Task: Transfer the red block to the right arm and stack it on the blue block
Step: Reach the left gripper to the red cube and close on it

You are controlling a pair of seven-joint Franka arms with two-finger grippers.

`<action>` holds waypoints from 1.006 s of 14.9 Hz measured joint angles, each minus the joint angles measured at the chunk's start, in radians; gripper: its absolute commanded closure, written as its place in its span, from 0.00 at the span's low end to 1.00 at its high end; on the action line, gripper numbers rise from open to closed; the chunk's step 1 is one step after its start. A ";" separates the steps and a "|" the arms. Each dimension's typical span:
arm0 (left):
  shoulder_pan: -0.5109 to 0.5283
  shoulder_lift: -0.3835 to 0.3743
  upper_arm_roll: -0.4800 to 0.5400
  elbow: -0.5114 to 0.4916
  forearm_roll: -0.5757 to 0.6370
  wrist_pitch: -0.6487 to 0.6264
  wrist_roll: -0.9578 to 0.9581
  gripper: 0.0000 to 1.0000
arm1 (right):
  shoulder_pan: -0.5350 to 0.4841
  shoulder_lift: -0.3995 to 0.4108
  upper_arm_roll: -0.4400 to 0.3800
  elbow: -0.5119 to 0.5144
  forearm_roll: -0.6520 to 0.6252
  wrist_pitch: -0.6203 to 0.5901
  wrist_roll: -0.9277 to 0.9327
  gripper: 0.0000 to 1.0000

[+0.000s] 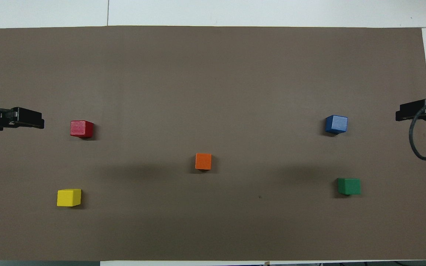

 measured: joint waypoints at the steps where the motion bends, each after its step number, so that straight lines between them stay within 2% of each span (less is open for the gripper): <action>1: 0.000 0.000 0.000 0.000 0.000 0.000 0.000 0.00 | 0.000 0.000 0.000 0.000 0.000 0.000 0.000 0.00; 7: 0.000 0.000 0.021 -0.036 -0.001 0.056 0.000 0.00 | 0.000 0.000 0.000 0.000 0.000 -0.001 0.000 0.00; 12: 0.000 0.009 0.020 -0.188 -0.004 0.233 -0.014 0.00 | 0.003 0.000 0.005 0.000 0.018 -0.042 -0.027 0.00; 15: 0.000 0.064 0.021 -0.276 0.007 0.349 -0.012 0.00 | 0.002 0.000 0.006 -0.002 0.118 -0.010 -0.069 0.00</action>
